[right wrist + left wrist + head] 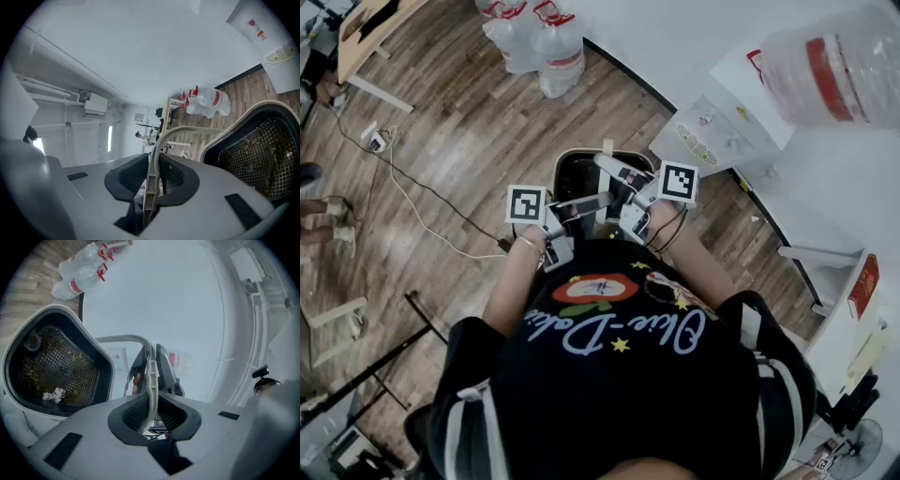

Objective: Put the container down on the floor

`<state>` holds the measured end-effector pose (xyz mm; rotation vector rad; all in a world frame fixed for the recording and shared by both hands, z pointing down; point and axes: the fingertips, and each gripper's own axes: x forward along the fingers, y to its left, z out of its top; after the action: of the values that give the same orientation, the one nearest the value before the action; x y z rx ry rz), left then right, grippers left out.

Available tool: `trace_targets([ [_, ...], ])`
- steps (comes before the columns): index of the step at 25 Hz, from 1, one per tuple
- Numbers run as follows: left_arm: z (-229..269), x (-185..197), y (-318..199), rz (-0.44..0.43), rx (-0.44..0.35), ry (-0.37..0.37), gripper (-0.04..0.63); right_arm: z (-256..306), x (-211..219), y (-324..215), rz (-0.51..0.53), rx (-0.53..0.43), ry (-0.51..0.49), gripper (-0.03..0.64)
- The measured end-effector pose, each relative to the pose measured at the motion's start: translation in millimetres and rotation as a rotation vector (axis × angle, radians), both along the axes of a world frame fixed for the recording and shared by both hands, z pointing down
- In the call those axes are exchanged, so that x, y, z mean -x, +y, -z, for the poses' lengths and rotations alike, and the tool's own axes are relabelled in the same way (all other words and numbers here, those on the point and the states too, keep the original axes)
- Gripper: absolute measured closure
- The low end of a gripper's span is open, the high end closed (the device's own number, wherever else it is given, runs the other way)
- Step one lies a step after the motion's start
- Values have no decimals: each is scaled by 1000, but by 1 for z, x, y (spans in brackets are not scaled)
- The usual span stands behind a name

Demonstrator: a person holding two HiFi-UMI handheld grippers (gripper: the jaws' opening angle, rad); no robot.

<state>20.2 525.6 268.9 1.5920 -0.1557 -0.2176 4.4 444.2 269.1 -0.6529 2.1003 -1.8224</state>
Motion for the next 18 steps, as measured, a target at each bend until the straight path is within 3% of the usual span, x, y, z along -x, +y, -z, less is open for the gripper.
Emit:
trace_targets([
  [18, 0, -2, 0, 26, 19, -4, 544, -3, 0, 0, 20, 11, -17, 558],
])
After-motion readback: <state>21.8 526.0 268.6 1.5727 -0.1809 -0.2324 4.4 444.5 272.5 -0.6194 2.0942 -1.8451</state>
